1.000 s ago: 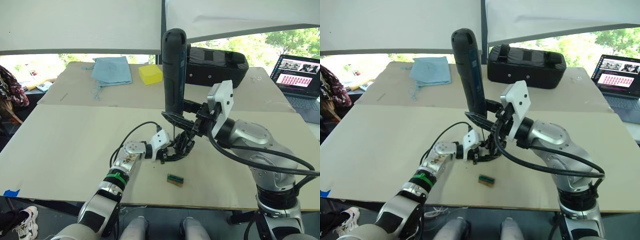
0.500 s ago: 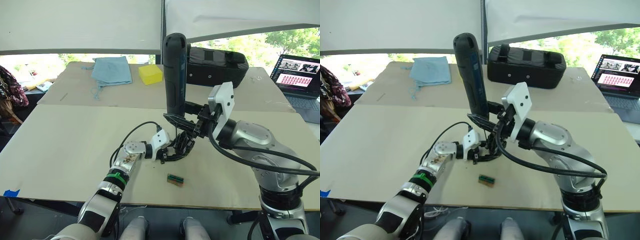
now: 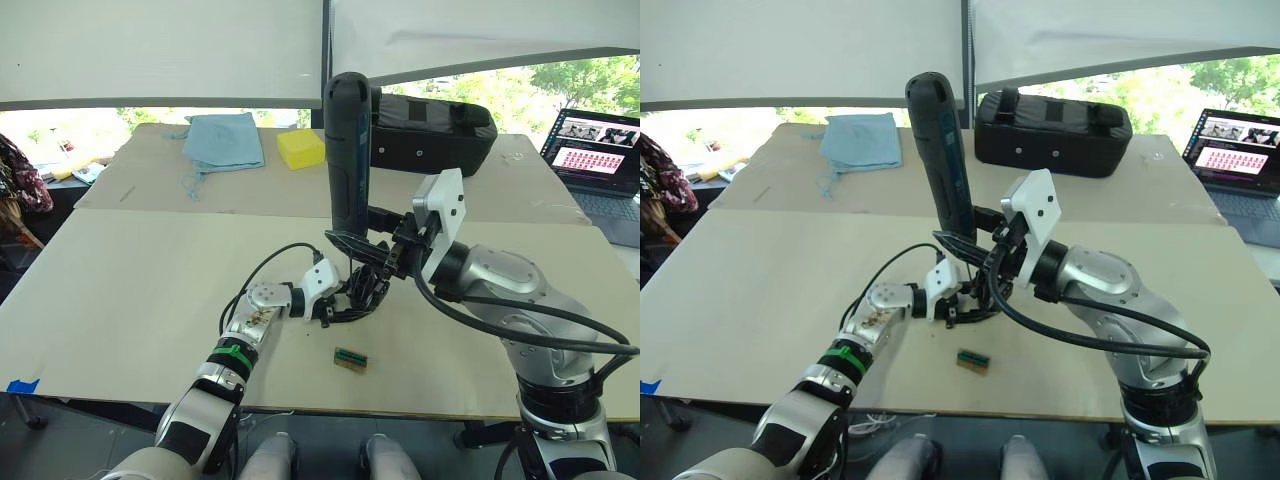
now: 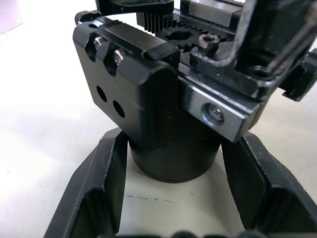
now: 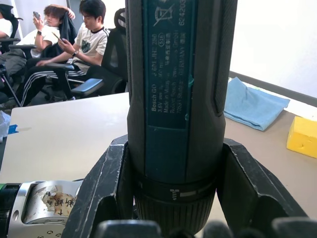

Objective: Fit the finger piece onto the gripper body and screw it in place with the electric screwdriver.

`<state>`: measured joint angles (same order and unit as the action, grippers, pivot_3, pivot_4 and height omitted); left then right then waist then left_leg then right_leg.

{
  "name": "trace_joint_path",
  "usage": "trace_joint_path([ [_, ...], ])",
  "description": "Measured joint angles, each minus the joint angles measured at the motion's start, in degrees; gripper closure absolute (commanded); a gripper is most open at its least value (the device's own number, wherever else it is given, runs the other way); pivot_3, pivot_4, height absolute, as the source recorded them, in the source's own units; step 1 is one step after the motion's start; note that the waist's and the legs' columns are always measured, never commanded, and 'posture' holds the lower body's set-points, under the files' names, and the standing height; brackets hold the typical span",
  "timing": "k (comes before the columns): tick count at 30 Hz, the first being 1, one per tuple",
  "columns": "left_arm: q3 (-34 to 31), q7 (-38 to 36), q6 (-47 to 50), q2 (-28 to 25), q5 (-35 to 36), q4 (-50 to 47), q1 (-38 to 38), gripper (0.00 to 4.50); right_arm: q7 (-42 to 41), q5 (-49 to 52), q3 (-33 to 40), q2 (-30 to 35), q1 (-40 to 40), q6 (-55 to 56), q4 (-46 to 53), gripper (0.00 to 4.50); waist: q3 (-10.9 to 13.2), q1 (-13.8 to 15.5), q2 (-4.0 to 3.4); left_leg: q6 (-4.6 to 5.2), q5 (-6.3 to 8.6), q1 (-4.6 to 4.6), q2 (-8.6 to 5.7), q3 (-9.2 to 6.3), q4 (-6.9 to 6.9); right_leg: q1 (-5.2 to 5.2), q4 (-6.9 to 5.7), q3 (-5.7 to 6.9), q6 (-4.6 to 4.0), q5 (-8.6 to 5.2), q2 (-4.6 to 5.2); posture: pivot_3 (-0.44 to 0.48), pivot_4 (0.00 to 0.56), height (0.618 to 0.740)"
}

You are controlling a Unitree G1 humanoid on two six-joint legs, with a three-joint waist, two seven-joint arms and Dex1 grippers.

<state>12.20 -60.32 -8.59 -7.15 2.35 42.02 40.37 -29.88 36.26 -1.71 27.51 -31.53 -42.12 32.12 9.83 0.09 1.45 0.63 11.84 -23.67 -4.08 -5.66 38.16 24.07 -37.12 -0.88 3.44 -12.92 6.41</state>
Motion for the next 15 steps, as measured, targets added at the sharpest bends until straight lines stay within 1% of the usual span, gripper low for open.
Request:
trace_joint_path([
  [15, 0.0, 0.0, 0.0, 0.0, 0.0, 0.2, 0.1, 2.2, 0.0, 0.0, 0.0, 0.8, 0.0, -0.3, 0.0, 2.58, 0.0, 0.0, 0.0, 0.0, 0.0, 0.0, 0.0, 0.0, 0.0, 0.0, 0.0, 0.0, 0.0, 0.0, 0.0, 0.0, 0.15, 0.74],
])
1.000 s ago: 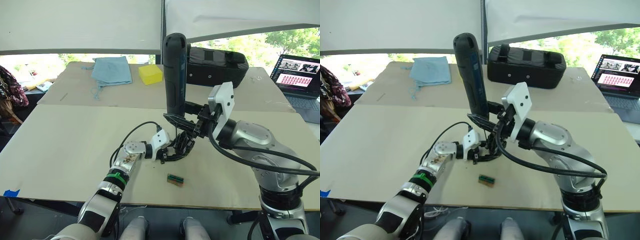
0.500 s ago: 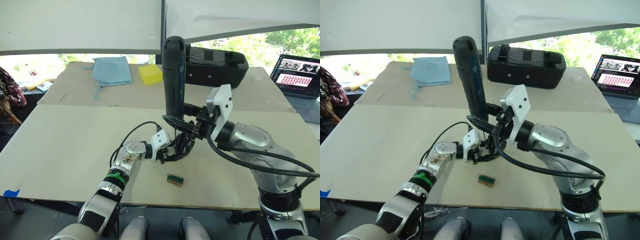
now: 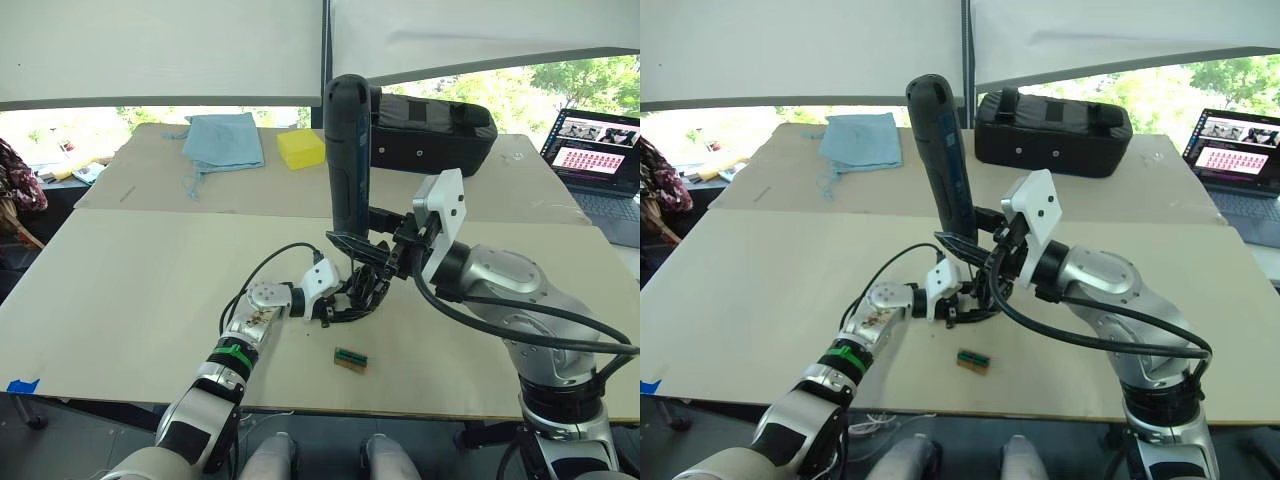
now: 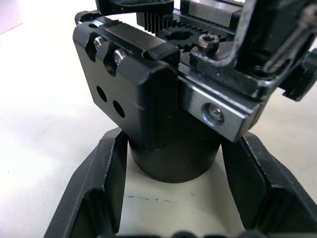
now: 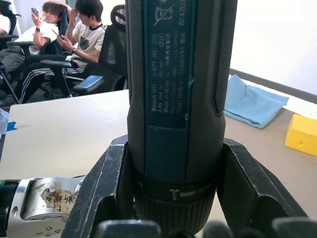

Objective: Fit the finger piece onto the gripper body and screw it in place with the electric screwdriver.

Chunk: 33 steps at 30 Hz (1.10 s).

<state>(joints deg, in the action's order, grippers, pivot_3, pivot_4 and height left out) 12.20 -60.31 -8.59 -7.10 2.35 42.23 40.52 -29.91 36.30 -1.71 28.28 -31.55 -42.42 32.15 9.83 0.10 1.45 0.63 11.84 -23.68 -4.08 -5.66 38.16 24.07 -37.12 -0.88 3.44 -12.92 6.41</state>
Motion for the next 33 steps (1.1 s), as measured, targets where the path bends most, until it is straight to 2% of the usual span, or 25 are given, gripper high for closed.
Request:
trace_joint_path([
  [33, -0.2, 0.1, 0.0, -0.3, 0.0, 1.1, 0.8, 2.2, -1.0, -1.8, -0.6, -0.5, -0.3, 0.1, -1.6, 2.58, 0.0, -0.1, 0.0, 0.0, 0.0, -0.03, 0.0, 0.0, 0.0, 0.03, 0.0, 0.0, 0.0, 0.0, 0.0, 0.0, 0.15, 0.74],
])
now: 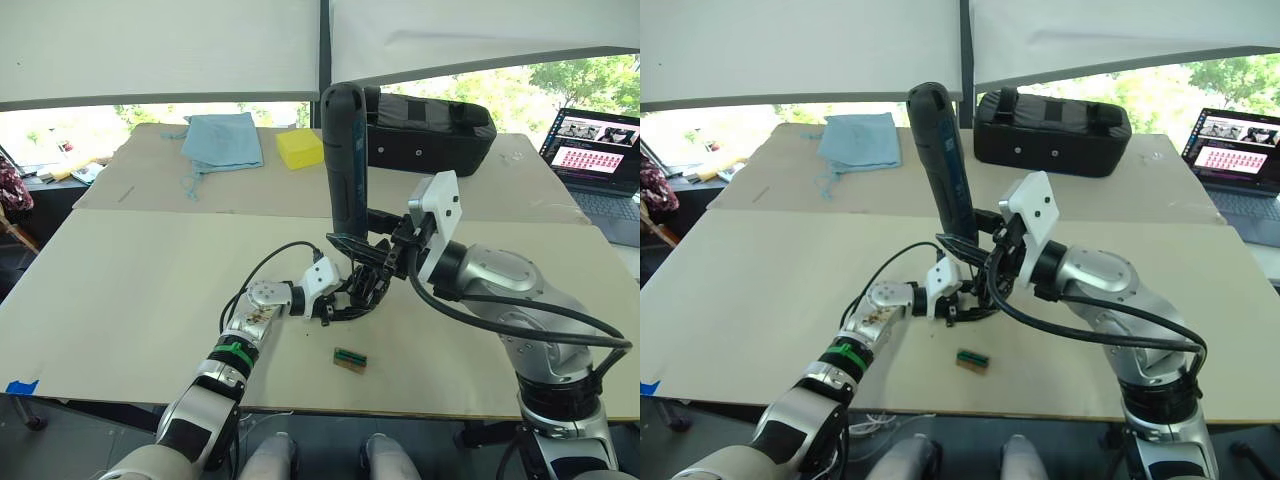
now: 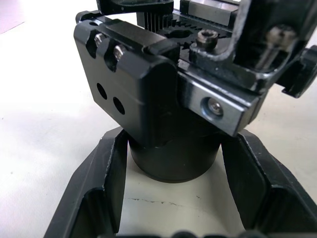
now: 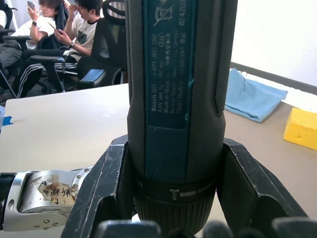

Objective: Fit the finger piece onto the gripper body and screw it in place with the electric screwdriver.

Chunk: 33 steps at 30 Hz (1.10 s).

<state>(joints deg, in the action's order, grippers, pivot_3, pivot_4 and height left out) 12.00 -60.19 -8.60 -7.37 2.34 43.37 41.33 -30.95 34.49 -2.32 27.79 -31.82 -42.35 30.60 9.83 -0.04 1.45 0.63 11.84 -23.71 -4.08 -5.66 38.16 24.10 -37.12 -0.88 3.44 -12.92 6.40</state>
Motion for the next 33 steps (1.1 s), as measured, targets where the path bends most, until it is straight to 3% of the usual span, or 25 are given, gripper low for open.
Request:
trace_joint_path([
  [24, 0.0, 0.1, -0.2, -0.2, -0.1, 0.0, 0.0, 2.2, -1.1, -3.9, -1.6, -0.6, 1.5, 3.4, -1.0, 2.58, 0.0, -0.1, 0.0, 0.0, 0.0, -0.01, -0.01, 0.0, 0.0, 0.0, 0.0, 0.0, 0.0, 0.0, -0.01, 0.0, 0.15, 0.74],
  [33, 0.0, 0.1, -0.2, -0.1, 0.0, 0.0, 0.0, 2.2, 2.1, 1.5, 1.3, -2.6, 1.4, -2.4, -1.1, 2.58, 0.0, -0.1, 0.0, 0.0, 0.0, -0.01, 0.01, -0.01, 0.0, 0.01, 0.0, -0.01, -0.01, 0.0, 0.0, 0.0, 0.15, 0.74],
])
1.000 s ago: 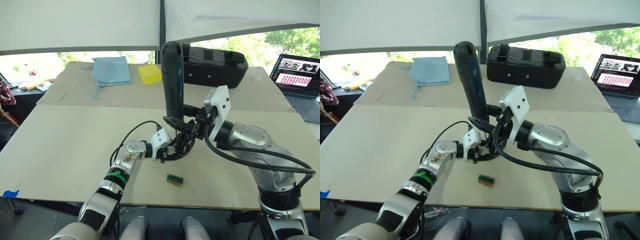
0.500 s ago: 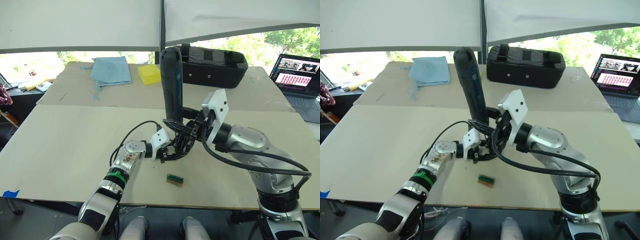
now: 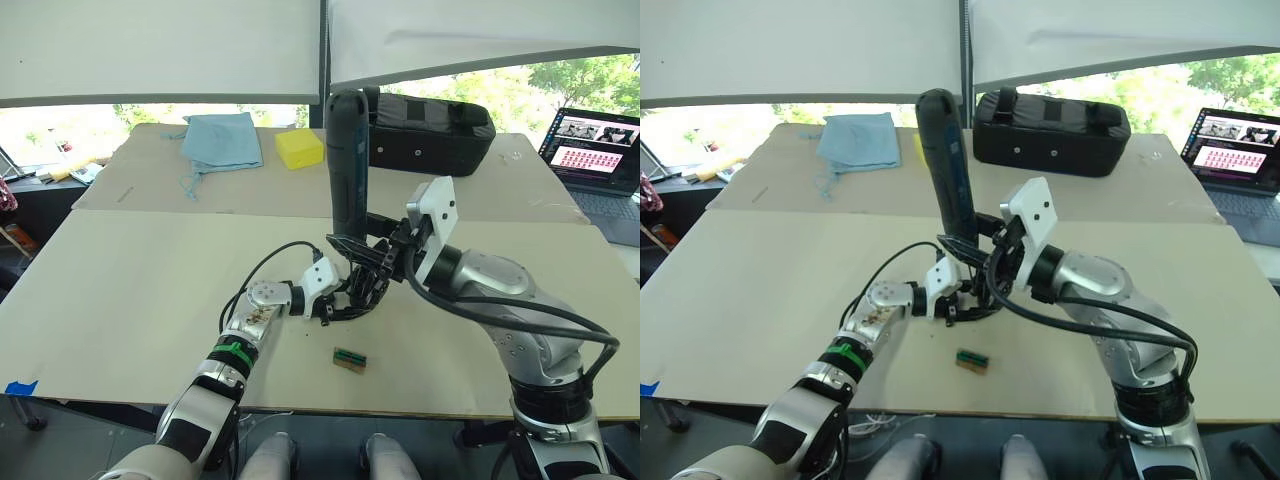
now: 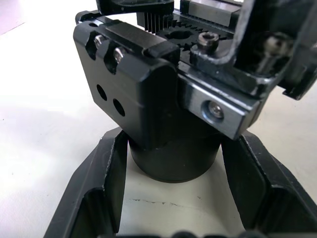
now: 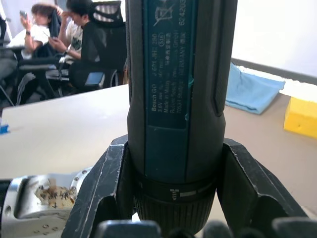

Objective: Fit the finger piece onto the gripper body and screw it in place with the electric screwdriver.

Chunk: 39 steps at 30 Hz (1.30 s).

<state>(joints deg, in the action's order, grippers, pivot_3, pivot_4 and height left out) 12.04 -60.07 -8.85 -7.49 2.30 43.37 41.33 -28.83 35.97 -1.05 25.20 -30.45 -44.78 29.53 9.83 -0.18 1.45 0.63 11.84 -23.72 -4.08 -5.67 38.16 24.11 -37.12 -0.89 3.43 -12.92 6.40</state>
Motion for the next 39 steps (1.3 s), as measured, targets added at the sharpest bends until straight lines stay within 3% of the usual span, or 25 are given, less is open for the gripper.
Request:
trace_joint_path([
  [15, 0.0, 0.0, 0.0, 0.0, 0.0, 0.0, 0.0, 2.2, 4.6, 5.7, 4.9, -2.6, -1.3, -4.2, -0.6, 2.58, 0.0, -0.1, 0.0, 0.0, 0.0, -0.02, -0.01, 0.0, 0.0, 0.01, 0.0, 0.0, 0.0, 0.0, 0.0, 0.0, 0.15, 0.74],
  [39, 0.0, -0.1, 0.0, 0.0, 0.0, 0.6, 0.6, 2.2, 1.5, 0.3, 1.6, -0.4, -0.4, 0.6, 0.5, 2.58, 0.0, -0.3, 0.0, 0.0, 0.0, -0.03, -0.01, 0.01, 0.0, 0.02, 0.0, 0.0, 0.01, 0.0, 0.0, 0.0, 0.15, 0.74],
])
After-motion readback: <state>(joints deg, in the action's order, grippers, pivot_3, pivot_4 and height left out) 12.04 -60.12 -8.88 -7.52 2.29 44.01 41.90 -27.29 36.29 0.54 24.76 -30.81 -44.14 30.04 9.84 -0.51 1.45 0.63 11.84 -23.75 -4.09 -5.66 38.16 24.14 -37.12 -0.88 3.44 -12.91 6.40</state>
